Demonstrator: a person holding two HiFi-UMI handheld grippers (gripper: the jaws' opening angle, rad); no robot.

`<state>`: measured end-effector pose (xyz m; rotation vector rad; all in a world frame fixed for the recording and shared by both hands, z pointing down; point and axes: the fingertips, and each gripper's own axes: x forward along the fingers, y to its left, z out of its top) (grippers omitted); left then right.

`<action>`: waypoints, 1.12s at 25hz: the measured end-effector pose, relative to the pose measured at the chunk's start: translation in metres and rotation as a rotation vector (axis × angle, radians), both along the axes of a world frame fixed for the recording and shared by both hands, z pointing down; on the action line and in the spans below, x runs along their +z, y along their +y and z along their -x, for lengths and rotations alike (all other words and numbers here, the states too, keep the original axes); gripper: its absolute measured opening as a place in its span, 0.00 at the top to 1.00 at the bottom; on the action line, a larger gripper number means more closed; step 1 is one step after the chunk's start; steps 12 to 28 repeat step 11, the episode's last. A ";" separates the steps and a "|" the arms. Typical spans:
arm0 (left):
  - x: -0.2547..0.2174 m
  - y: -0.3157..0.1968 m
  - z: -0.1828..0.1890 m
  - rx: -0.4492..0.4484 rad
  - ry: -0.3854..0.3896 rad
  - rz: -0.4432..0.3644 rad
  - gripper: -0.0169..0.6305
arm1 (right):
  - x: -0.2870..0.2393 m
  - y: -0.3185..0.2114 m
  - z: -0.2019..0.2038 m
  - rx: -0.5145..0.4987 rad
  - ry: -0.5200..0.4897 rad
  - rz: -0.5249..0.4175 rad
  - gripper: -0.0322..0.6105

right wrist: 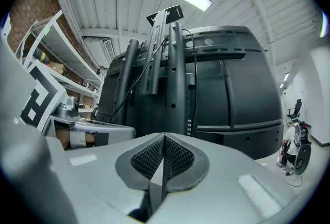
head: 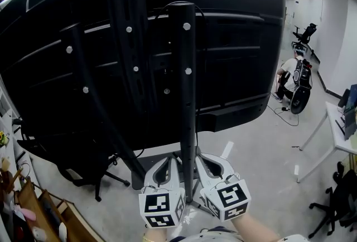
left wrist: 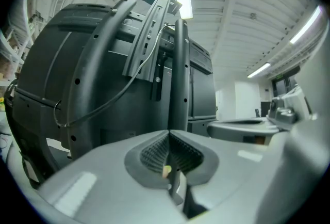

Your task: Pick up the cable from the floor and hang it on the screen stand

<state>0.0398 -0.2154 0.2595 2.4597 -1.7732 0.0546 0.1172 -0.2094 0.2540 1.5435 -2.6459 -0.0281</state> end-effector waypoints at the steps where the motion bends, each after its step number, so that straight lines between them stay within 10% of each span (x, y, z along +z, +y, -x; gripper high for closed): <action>1: 0.001 0.000 0.001 -0.002 0.002 0.003 0.96 | 0.000 0.000 0.001 -0.003 0.000 0.002 0.95; 28: -0.001 0.001 0.011 -0.028 0.005 0.009 0.96 | 0.005 -0.001 0.003 -0.006 -0.004 0.018 0.95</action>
